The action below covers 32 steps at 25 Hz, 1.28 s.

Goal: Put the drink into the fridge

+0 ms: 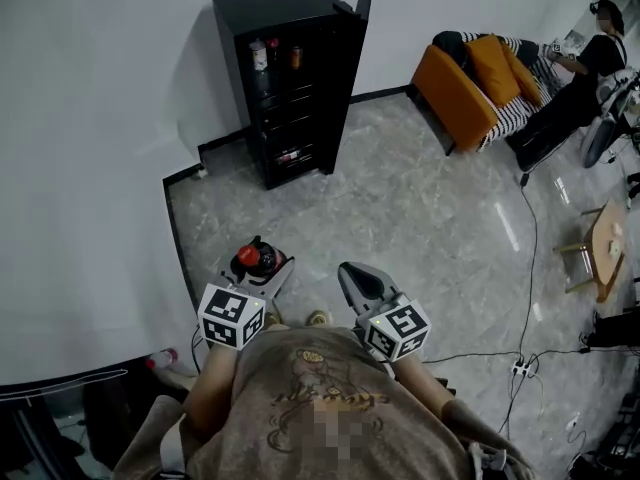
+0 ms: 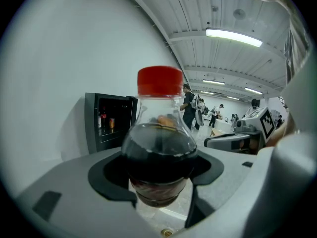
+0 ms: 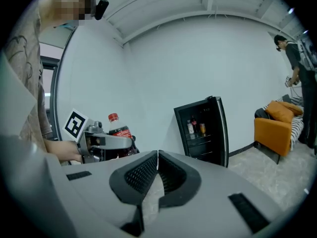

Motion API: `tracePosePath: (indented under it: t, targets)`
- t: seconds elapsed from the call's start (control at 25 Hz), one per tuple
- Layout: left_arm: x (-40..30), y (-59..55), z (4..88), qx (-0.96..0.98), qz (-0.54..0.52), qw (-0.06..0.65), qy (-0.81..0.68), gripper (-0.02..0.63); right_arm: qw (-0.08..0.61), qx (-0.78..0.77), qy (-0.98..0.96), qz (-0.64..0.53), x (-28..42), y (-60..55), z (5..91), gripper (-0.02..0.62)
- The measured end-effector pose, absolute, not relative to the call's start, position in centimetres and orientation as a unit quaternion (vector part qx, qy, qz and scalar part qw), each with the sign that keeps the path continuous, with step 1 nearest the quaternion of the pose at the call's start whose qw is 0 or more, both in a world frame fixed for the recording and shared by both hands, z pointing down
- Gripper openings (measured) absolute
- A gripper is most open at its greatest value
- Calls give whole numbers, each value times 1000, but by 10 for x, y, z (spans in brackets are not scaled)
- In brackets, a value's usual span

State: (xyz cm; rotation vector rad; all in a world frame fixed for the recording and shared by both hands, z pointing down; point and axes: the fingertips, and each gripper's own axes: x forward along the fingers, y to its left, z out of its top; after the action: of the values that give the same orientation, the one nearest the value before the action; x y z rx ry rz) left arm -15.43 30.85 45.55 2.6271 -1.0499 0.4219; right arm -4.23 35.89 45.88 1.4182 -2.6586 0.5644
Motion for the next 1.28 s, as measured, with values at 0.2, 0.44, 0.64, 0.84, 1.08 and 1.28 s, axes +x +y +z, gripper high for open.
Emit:
tracePosePath:
  t: [0.2, 0.44, 0.64, 0.84, 1.08, 1.28]
  targets:
    - [-118, 297, 451, 910, 137, 126, -369, 311, 32, 445, -876, 184, -13, 356, 458, 21]
    - [-93, 285, 446, 910, 134, 118, -374, 311, 26, 436, -881, 182, 7, 350, 459, 21]
    - [-83, 272, 449, 909, 139, 117, -374, 311, 24, 431, -883, 185, 17, 335, 463, 21]
    - [-73, 252, 451, 911, 140, 115, -370, 311, 21, 438, -880, 183, 27, 314, 465, 21]
    - [-60, 214, 453, 915, 140, 115, -361, 311, 19, 450, -874, 184, 42, 279, 466, 21]
    - [-55, 179, 458, 915, 140, 122, -359, 311, 20, 452, -871, 191, 45, 246, 472, 21]
